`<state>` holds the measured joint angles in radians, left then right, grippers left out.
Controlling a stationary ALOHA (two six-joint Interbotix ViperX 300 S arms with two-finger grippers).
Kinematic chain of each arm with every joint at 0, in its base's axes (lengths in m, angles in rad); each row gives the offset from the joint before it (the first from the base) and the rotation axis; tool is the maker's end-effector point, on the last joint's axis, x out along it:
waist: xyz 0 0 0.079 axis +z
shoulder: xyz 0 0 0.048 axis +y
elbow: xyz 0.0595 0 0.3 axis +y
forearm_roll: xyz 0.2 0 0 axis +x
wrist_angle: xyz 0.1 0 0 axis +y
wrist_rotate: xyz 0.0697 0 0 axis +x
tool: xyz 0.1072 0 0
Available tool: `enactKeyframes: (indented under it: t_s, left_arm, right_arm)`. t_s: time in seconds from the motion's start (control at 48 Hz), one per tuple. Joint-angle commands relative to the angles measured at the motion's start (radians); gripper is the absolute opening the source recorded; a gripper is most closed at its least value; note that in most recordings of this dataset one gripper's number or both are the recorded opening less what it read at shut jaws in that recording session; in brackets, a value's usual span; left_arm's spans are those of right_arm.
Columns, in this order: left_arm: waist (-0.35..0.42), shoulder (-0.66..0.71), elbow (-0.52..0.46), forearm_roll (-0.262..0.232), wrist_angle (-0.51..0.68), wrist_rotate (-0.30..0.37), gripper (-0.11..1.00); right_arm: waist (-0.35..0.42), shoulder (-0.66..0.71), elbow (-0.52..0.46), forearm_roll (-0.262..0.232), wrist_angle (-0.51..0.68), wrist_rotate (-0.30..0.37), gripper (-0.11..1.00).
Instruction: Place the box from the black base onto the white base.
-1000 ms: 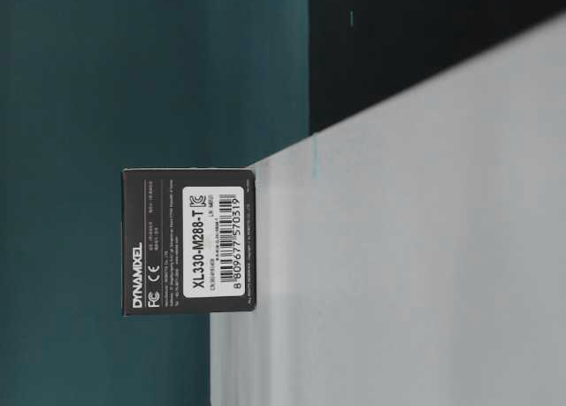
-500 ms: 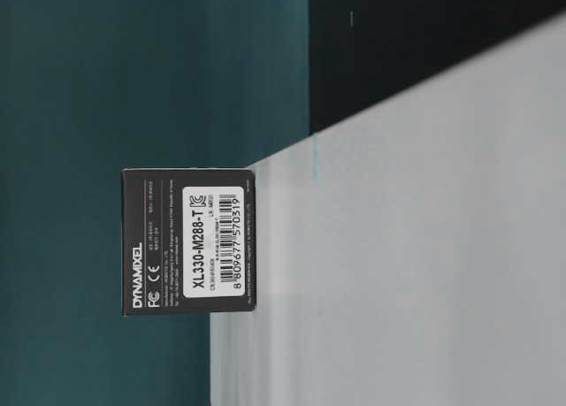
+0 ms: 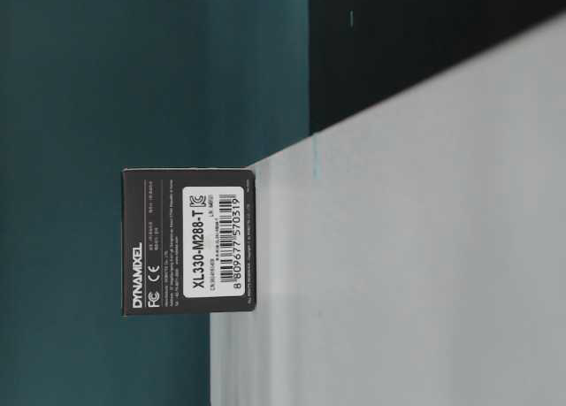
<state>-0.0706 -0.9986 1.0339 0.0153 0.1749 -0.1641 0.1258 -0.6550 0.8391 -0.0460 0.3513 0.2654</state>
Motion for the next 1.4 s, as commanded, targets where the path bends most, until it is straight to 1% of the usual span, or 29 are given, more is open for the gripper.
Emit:
enactKeyframes:
  t_s: [0.0,0.771,1.374]
  left_arm:
    - [-0.002,0.008,-0.011,0.003,-0.005,-0.002,-0.05]
    - [-0.002,0.008,-0.002,0.003,-0.005,-0.002,-0.05]
    - [-0.003,-0.005,-0.005,0.003,-0.018,0.014,-0.05]
  right_arm:
    - [0.002,0.003,-0.006,0.003,-0.011,0.000,0.99]
    - [0.002,0.005,-0.006,0.002,-0.014,0.000,0.99]
    - [0.003,0.006,-0.006,0.002,-0.014,0.000,0.99]
